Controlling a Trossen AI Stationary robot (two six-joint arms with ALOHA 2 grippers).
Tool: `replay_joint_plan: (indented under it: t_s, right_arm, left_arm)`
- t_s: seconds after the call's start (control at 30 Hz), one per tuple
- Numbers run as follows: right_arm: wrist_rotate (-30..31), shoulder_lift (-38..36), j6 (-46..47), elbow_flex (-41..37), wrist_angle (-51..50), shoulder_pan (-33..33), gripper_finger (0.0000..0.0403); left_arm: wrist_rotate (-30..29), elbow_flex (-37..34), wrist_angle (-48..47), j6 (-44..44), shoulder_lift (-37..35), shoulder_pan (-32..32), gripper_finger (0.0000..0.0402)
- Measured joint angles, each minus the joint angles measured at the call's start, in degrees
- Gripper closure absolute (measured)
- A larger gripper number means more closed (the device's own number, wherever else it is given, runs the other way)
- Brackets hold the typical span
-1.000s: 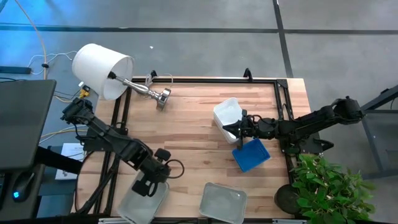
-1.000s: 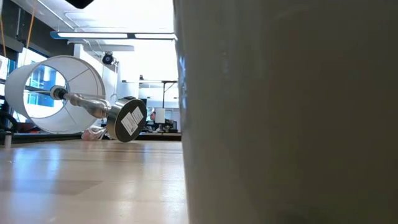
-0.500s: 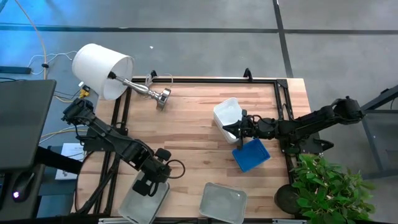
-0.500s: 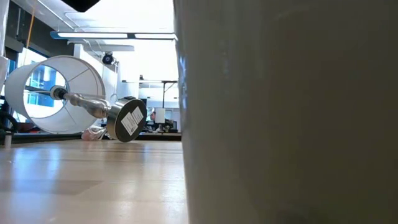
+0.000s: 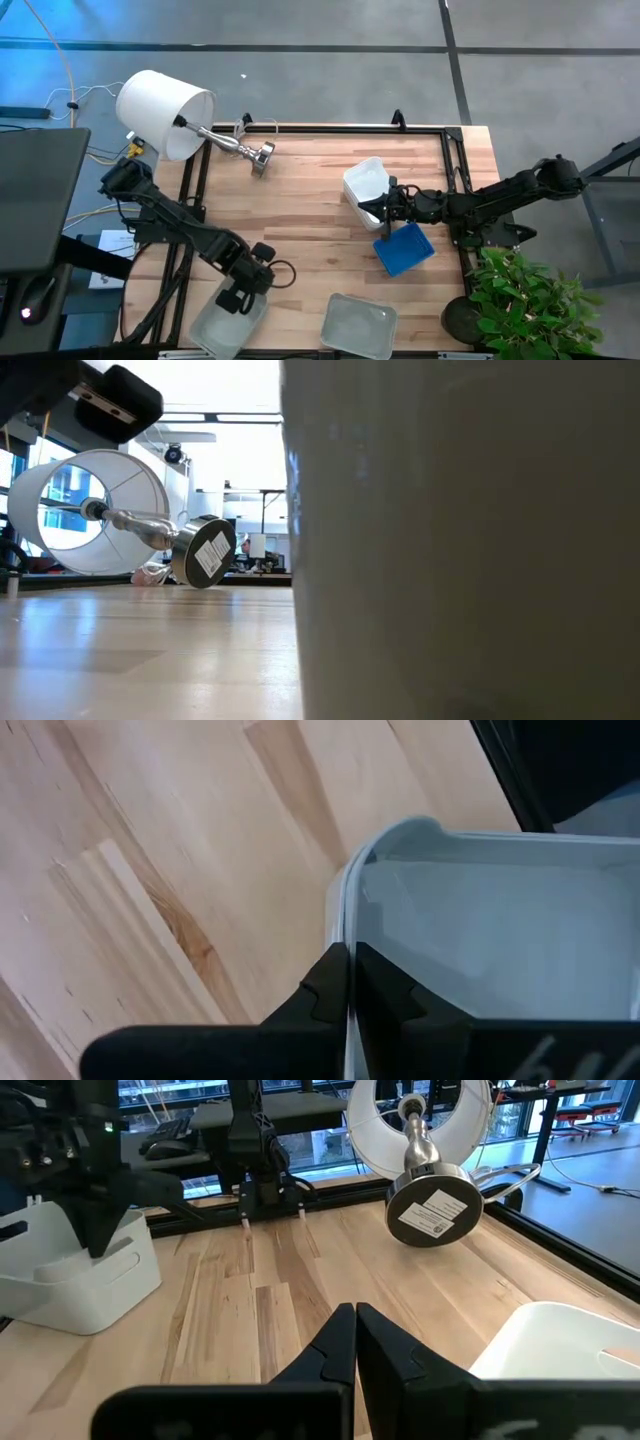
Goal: Stack baskets by color
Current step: Stack the top gray bin on top of the left gray bin
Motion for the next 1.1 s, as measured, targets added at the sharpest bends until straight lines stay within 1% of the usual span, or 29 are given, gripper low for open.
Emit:
replay_joint_plan:
  t_s: [0.2, 0.3, 0.43, 0.53, 0.73, 0.8, 0.87, 1.0, 1.1]
  right_arm:
    - [0.0, 0.0, 0.0, 0.0, 0.0, 0.0, 0.0403]
    - [0.0, 0.0, 0.0, 0.0, 0.0, 0.0, 0.0403]
    - [0.0, 0.0, 0.0, 0.0, 0.0, 0.0, 0.0403]
    - [0.0, 0.0, -0.1, 0.0, 0.0, 0.0, 0.0403]
    - [0.0, 0.0, -0.1, 0.0, 0.0, 0.0, 0.0403]
    - [0.0, 0.0, 0.0, 0.0, 0.0, 0.0, 0.0403]
    - [0.0, 0.0, 0.0, 0.0, 0.0, 0.0, 0.0403]
    - [0.0, 0.0, 0.0, 0.0, -0.1, 0.0, 0.0403]
    - [0.0, 0.0, -0.1, 0.0, -0.1, 0.0, 0.0403]
  left_arm:
    - [-0.3, -2.5, 2.2, 0.9, -0.2, 1.3, 0.0401]
    - [-3.1, -2.9, 1.7, 4.4, -0.2, 2.2, 0.0401]
    - [-4.3, -3.1, 0.8, 9.1, -0.1, 4.2, 0.0401]
    - [-4.5, -2.3, 0.1, 11.5, -0.2, 5.9, 0.0401]
    - [-9.0, 0.6, -1.6, 15.8, -0.2, 8.6, 0.0401]
    - [-9.2, 0.9, -1.8, 16.5, -0.2, 9.8, 0.0401]
    - [-10.0, 1.0, -1.8, 16.6, -0.2, 11.1, 0.0401]
    - [-16.1, 1.0, -5.1, 13.6, -0.2, 14.2, 0.0401]
    - [-19.0, 1.0, -7.7, 10.4, -0.2, 17.0, 0.0401]
